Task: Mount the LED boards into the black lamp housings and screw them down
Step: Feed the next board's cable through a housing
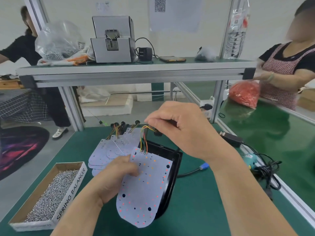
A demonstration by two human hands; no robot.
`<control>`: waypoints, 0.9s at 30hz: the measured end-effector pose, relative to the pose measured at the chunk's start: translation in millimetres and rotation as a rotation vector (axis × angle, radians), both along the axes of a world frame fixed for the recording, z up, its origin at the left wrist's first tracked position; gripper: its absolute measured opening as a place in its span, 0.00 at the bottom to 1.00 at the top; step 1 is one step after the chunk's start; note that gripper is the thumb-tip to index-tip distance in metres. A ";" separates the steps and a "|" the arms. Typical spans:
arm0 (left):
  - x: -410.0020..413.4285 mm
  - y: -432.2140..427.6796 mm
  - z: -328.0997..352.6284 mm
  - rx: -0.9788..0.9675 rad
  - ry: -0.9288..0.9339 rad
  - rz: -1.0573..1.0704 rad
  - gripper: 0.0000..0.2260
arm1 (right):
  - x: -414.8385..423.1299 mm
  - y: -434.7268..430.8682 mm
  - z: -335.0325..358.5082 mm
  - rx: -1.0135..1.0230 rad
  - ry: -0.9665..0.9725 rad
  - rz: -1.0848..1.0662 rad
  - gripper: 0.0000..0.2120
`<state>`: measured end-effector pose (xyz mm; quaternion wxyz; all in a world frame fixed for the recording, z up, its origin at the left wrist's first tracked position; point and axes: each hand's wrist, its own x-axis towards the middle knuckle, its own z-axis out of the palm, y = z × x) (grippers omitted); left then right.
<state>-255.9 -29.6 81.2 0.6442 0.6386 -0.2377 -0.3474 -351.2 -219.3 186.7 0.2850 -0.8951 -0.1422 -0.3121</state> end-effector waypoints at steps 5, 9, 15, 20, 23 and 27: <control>2.9 9.0 -0.6 -0.050 0.066 0.051 0.08 | -9.0 -13.1 -5.9 0.128 0.179 0.089 0.09; 4.5 13.8 0.4 -0.051 0.065 0.039 0.09 | -8.6 -21.4 -10.0 0.071 0.186 0.010 0.13; 6.1 19.0 1.9 -0.163 0.070 -0.017 0.12 | 1.3 -27.0 -27.2 0.166 0.306 -0.010 0.05; 8.4 15.5 3.6 -0.138 0.039 0.023 0.21 | 14.5 -23.1 -57.2 0.164 0.311 -0.080 0.08; 6.2 11.5 6.4 -0.091 -0.037 0.022 0.16 | 21.9 -18.0 -74.8 0.072 0.230 -0.167 0.05; 1.2 5.0 6.6 -0.036 -0.088 0.029 0.16 | 23.1 -13.7 -87.0 -0.052 0.138 -0.247 0.03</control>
